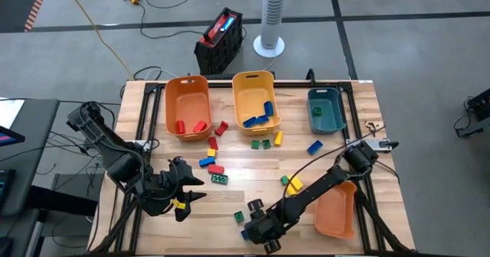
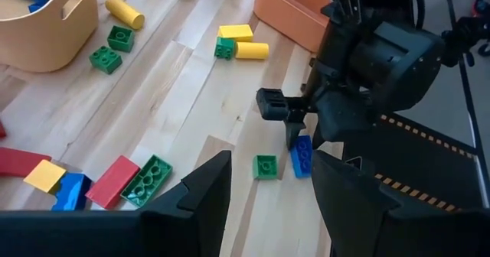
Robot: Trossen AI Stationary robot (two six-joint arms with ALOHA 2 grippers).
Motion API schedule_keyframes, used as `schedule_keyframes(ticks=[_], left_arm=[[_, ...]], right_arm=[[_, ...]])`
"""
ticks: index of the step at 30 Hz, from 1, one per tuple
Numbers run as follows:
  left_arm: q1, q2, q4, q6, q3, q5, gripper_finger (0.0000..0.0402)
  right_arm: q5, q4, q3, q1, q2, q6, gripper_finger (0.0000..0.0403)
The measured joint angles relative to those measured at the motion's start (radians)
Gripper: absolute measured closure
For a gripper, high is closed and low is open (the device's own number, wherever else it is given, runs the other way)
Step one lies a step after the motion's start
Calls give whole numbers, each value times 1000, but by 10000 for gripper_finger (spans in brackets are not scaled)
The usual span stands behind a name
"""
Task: Sort blocks
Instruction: Put the blue game piece into the yellow bin
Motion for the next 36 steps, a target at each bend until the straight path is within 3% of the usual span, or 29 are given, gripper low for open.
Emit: schedule_keyframes(ticks=[5, 8, 16, 25, 36], left_arm=[[0, 0, -1, 4, 0, 0, 228], [0, 0, -1, 4, 0, 4, 228], [5, -13, -5, 8, 0, 5, 228], [40, -46, -45, 11, 0, 4, 228], [165, -50, -45, 118, 0, 5, 228]], right_arm=[[-10, -3, 1, -20, -2, 8, 274], [-11, -13, 2, -36, -5, 56, 295], [-11, -124, 7, -81, -24, 108, 266], [-7, -223, 5, -138, -53, 90, 270], [14, -470, 5, -276, -216, -46, 269]])
